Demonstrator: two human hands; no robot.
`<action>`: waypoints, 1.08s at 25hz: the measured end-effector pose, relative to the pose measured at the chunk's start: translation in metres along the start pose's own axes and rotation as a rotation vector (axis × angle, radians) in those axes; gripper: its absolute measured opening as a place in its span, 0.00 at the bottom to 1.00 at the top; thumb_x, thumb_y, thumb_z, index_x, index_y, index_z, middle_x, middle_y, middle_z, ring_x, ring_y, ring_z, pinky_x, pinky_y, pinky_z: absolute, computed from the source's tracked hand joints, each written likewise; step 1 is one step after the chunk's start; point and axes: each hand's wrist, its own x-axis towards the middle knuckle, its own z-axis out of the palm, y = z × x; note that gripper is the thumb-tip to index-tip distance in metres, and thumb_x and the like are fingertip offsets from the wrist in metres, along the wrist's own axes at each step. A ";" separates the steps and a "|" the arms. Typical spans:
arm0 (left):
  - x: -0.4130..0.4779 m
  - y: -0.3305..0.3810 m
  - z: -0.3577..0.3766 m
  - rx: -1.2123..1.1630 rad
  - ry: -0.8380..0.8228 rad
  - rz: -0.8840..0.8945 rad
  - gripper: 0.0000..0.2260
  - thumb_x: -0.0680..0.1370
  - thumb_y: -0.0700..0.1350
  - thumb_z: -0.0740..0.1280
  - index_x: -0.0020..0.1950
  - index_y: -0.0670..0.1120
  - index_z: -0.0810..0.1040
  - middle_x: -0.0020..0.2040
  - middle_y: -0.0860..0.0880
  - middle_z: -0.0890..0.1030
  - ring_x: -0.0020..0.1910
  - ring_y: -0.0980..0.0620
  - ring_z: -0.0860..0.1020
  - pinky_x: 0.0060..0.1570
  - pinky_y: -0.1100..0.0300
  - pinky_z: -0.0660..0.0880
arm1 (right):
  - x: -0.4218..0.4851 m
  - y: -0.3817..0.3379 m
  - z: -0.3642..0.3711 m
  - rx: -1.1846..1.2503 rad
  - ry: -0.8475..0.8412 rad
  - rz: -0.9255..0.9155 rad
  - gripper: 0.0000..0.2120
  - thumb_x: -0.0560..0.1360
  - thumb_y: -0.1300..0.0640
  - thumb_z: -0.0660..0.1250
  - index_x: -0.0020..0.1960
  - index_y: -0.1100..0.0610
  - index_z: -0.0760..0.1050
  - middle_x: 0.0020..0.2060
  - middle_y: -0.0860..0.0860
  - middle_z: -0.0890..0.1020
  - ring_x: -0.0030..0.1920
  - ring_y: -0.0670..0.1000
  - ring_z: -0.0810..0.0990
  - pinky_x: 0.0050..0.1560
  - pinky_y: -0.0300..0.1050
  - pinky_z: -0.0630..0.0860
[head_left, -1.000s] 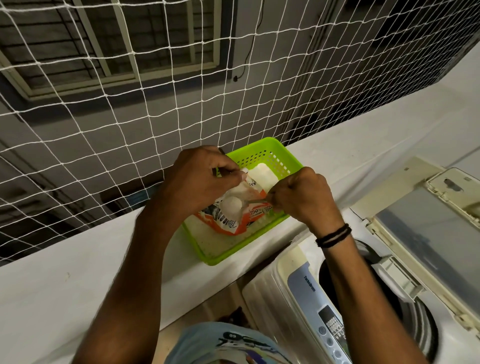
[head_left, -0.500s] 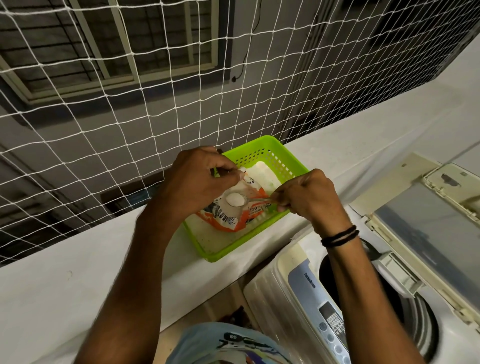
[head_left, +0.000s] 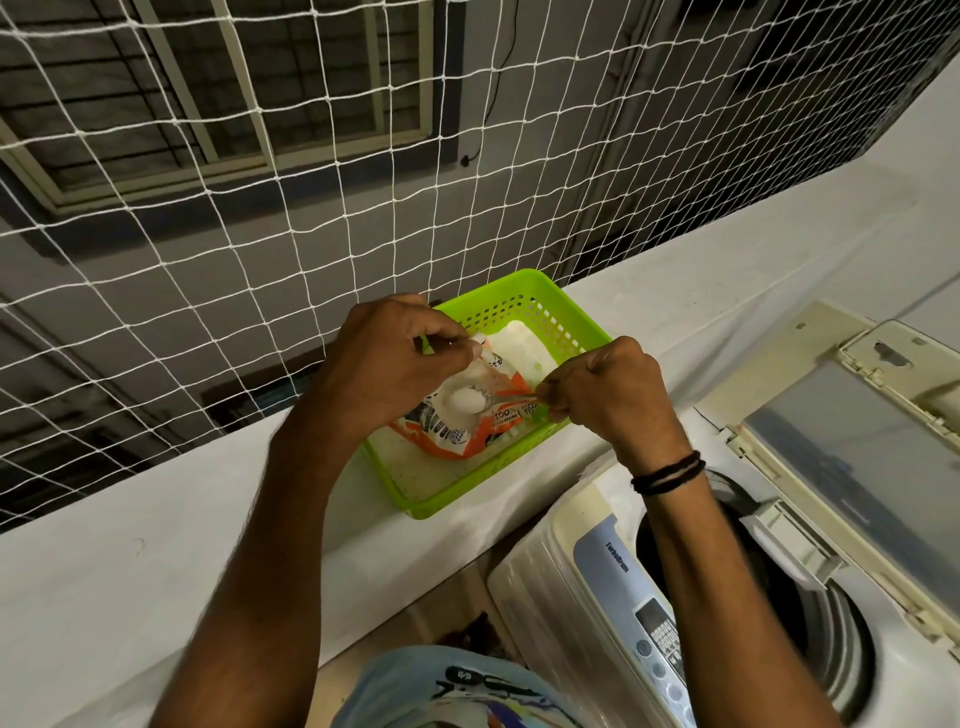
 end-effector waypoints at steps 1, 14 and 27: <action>0.000 0.000 0.000 0.002 -0.001 0.000 0.08 0.73 0.52 0.74 0.47 0.49 0.87 0.40 0.52 0.83 0.36 0.55 0.78 0.42 0.56 0.76 | 0.001 0.001 -0.001 0.064 -0.028 0.033 0.08 0.68 0.63 0.69 0.34 0.57 0.86 0.28 0.54 0.85 0.27 0.46 0.78 0.35 0.46 0.78; -0.009 0.017 0.008 0.015 0.029 0.042 0.10 0.72 0.51 0.75 0.52 0.54 0.85 0.45 0.54 0.80 0.34 0.55 0.78 0.39 0.65 0.74 | -0.020 0.052 -0.036 0.607 -0.146 0.139 0.07 0.67 0.68 0.71 0.35 0.60 0.86 0.25 0.58 0.81 0.21 0.48 0.64 0.23 0.34 0.59; -0.092 0.104 0.156 -0.520 -0.198 -0.057 0.10 0.75 0.53 0.72 0.56 0.59 0.82 0.47 0.55 0.84 0.42 0.57 0.81 0.45 0.68 0.77 | -0.098 0.298 -0.117 0.826 0.568 0.627 0.07 0.66 0.69 0.68 0.35 0.62 0.85 0.30 0.59 0.79 0.22 0.46 0.67 0.21 0.33 0.61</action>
